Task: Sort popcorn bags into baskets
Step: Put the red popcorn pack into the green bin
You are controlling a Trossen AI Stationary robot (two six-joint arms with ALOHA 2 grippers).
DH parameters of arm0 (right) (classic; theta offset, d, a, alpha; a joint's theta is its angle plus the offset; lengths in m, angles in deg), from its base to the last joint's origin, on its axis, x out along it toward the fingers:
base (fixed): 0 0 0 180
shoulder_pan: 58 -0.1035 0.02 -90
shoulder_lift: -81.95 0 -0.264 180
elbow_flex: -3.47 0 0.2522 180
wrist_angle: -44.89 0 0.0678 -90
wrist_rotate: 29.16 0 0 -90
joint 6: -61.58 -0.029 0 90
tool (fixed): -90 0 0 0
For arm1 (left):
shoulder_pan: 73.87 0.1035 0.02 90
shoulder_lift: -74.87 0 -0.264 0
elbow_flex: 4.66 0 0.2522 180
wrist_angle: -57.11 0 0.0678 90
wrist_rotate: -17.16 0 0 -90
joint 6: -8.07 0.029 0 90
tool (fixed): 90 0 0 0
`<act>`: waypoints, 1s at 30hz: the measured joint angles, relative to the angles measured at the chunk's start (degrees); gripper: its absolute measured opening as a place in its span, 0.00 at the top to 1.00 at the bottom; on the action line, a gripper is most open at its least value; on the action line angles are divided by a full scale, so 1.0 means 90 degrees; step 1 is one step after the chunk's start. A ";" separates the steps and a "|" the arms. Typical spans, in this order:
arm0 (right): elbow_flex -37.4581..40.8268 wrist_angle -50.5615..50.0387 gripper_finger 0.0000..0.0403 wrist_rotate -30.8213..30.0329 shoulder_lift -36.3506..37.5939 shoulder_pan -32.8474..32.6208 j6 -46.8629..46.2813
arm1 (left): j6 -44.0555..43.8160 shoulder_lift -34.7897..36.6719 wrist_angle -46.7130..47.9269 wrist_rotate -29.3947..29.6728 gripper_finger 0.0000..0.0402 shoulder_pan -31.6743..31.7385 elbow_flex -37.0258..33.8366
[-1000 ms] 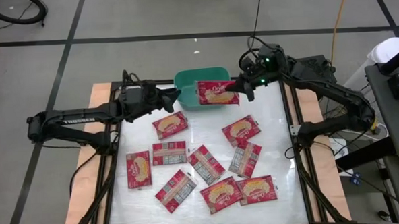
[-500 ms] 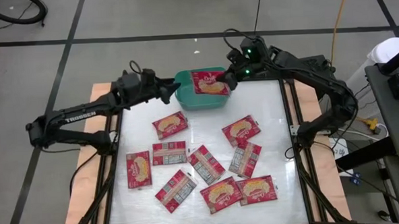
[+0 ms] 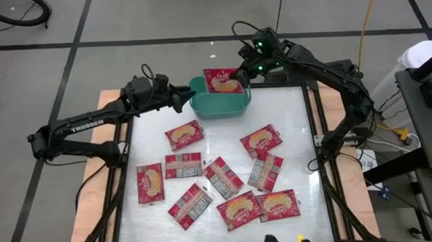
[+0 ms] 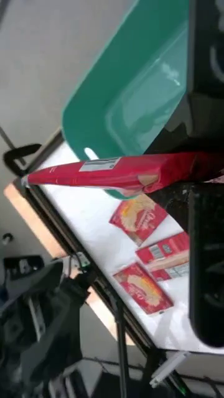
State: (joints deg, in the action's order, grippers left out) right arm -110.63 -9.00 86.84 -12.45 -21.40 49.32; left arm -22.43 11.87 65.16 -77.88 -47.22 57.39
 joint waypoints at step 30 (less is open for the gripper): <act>-0.0002 0.0753 0.93 0.0291 -0.2120 0.0853 0.0937 | 0.0287 0.0000 0.0214 0.0466 0.55 -0.0113 0.0000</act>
State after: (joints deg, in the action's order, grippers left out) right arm -110.65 -2.23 89.47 -31.53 -13.72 57.75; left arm -19.85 11.87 67.09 -73.69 -48.24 57.39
